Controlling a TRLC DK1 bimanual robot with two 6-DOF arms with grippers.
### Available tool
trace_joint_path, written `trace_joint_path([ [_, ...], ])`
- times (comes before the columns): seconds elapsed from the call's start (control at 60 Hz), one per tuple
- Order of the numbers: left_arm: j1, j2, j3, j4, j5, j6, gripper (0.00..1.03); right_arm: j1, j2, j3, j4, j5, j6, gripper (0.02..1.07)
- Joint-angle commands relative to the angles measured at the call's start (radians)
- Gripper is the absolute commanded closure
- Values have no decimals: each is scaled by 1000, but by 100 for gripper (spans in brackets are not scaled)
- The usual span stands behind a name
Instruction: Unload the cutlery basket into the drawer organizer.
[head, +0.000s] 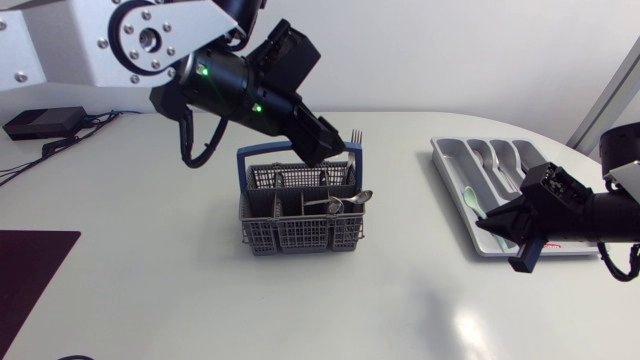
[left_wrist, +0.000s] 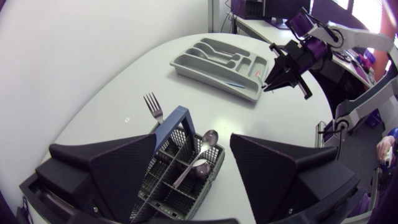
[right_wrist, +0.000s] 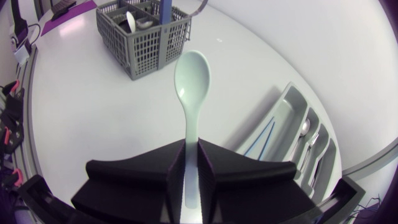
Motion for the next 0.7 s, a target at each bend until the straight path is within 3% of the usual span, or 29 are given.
trace_joint_path([
  [0.0, -7, -18, -41, 14, -7, 57, 20, -67, 63, 27, -21, -19, -148, 98],
  [0.25, -7, -10, -75, 15, -8, 91, 20, -277, 288, 194, -66, -34, -410, 98],
  [0.683, -29, 13, -84, 15, -13, 97, 20, -414, 589, 418, -36, 24, -600, 98],
])
